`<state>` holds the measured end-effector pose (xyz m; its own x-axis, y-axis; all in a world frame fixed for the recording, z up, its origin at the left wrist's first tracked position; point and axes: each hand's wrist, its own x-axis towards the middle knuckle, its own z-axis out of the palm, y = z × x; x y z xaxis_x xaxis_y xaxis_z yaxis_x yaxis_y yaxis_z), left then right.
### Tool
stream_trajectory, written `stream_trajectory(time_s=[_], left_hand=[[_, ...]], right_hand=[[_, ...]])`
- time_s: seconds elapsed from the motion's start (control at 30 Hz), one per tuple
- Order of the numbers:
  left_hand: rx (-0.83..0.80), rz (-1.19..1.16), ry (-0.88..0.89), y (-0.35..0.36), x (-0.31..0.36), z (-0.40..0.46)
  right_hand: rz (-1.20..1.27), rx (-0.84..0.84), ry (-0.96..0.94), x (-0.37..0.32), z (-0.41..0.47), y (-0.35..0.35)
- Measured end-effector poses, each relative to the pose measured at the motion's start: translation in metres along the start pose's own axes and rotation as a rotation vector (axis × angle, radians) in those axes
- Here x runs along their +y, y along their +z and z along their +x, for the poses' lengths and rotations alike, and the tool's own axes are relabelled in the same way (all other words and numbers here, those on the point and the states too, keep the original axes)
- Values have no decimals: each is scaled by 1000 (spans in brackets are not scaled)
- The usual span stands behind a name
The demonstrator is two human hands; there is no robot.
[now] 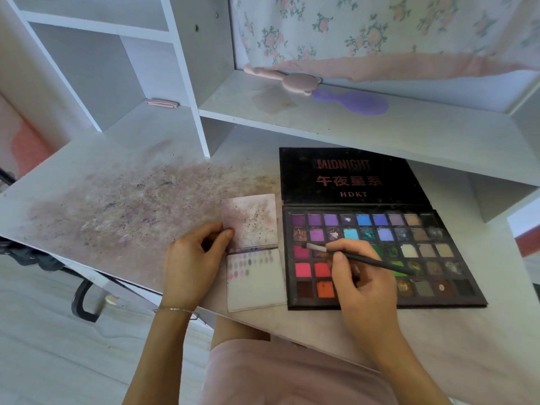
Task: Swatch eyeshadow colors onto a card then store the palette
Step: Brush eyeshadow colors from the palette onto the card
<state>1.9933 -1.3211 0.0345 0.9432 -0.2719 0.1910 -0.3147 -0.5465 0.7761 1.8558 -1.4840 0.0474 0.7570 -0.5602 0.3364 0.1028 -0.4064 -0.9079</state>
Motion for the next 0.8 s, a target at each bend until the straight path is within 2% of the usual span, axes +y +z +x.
stream_trajectory(time_s=[0.43, 0.8], left_hand=[[10, -8, 8, 1, 0, -1], [35, 7, 4, 2, -2, -1]], right_hand=[[-240, 215, 90, 25, 11, -62], [-305, 131, 97, 31, 13, -62]])
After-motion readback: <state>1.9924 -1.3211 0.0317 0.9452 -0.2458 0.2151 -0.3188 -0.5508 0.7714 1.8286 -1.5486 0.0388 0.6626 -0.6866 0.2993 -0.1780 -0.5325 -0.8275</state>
